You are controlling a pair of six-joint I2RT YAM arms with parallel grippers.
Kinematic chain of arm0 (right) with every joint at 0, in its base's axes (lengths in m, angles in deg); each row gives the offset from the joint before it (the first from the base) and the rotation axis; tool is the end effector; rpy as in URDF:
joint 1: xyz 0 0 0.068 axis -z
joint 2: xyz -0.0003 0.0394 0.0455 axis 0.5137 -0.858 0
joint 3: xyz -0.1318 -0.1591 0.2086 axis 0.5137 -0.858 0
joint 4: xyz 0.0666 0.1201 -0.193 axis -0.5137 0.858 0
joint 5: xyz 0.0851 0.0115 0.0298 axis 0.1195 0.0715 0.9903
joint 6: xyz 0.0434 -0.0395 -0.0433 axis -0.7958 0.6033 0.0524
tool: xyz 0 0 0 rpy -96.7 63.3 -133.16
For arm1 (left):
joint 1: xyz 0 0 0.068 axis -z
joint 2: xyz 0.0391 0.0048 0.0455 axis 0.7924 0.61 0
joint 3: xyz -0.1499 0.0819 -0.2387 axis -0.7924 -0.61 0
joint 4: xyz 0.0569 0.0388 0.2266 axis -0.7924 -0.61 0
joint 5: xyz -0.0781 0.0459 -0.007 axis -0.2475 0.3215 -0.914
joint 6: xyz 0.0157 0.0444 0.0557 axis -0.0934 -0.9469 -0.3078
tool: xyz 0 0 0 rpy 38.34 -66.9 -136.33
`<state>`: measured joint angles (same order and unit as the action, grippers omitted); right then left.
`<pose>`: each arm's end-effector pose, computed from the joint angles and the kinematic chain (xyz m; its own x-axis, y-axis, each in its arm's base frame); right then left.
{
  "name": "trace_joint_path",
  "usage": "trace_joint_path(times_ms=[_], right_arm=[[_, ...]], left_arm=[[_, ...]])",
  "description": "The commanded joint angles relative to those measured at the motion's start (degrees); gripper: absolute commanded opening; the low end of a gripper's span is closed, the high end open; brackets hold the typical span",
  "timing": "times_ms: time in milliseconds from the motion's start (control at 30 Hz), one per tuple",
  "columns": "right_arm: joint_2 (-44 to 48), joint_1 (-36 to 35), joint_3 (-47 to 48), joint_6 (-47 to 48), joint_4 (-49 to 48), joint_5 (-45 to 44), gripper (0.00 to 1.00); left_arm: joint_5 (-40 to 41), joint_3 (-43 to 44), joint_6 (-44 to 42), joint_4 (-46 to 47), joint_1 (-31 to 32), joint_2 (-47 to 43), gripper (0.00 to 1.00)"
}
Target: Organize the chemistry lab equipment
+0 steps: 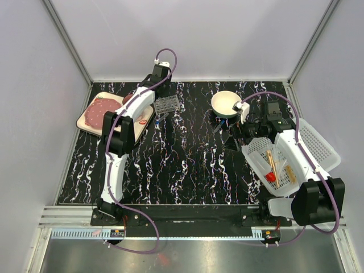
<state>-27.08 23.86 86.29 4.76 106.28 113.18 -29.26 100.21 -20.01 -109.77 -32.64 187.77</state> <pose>0.2278 0.0717 0.2955 -0.5456 -0.3544 -0.7594 -0.7776 0.5520 0.3011 0.5066 -0.1694 0.2465 -0.6457 0.0343 -0.7628 0.0703 0.9974 -0.0146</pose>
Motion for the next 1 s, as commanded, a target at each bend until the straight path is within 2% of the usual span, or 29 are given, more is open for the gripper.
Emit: trace_joint_path(times_ms=[0,700,833,967], right_arm=[[0.3,0.4,0.7,-0.5,-1.4,1.7,1.00],[0.5,0.6,0.7,-1.0,-1.4,2.2,1.00],[0.5,0.8,0.7,-1.0,-1.4,2.3,1.00],[0.4,0.8,0.7,-1.1,-1.4,2.3,1.00]], left_arm=[[0.2,0.3,-0.1,1.9,-0.3,-0.7,0.15],[-1.0,-2.7,-1.1,2.0,-0.3,-2.4,0.17],[-1.2,-2.6,-1.0,1.6,-0.3,-1.8,0.19],[-0.9,-2.4,-0.7,1.6,-0.3,-1.4,0.26]])
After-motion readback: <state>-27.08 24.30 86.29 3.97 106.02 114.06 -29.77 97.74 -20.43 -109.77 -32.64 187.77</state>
